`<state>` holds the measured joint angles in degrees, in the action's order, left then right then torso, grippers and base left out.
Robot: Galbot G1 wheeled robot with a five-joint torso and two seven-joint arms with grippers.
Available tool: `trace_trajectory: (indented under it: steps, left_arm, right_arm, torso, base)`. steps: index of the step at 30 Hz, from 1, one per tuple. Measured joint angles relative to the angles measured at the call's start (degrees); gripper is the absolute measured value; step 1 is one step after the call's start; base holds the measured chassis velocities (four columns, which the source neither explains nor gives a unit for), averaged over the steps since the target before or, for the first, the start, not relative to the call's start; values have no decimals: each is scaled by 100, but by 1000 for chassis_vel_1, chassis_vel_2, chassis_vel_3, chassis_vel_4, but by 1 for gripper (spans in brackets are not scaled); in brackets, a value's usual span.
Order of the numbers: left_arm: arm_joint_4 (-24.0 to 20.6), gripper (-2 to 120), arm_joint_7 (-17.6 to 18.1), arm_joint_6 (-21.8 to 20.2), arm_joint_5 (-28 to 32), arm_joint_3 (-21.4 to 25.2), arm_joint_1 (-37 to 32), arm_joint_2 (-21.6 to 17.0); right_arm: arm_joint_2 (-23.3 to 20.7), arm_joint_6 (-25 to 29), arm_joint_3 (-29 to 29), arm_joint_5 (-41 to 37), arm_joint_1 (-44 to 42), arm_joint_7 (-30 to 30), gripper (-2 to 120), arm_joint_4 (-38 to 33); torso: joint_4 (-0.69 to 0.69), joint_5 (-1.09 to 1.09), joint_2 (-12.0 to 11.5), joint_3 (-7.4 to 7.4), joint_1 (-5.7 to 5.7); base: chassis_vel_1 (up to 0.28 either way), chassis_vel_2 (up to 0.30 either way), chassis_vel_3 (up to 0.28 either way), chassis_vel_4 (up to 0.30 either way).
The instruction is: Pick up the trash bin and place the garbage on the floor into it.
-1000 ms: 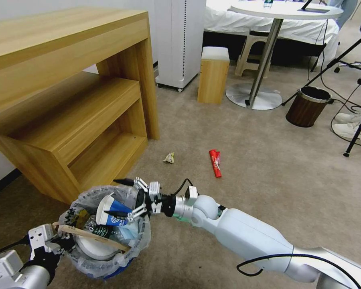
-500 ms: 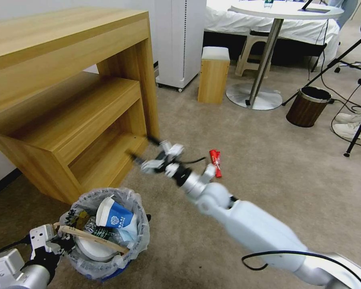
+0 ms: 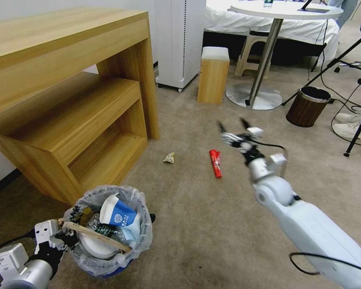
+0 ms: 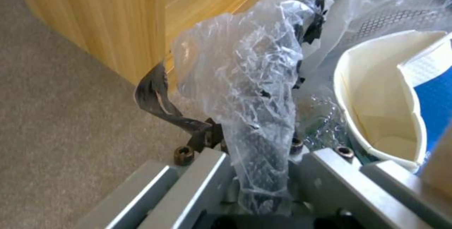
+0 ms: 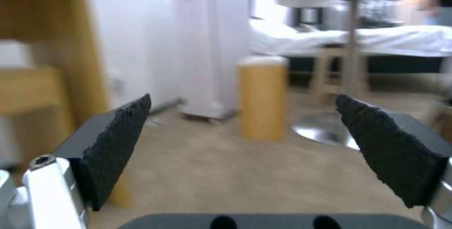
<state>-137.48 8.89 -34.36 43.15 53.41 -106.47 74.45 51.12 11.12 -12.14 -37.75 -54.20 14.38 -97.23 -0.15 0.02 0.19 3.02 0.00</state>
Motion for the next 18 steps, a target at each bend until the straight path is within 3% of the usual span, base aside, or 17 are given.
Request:
trace_trajectory:
  steps: [10,18]
  left_arm:
    - [16,0,-116,2,-64,-149,91,-116]
    - [0,0,-122,-2,-71,-201,133,-123]
  right_arm:
    - [160,-33,-1649,713,-1513,185,100,-478]
    - [241,55,-1994,861,-1973,187,100,-625]
  torso:
    - [1,0,0,0,0]
    - [1,-2,0,0,0]
  base:
    - [0,0,0,0]
    - [0,0,0,0]
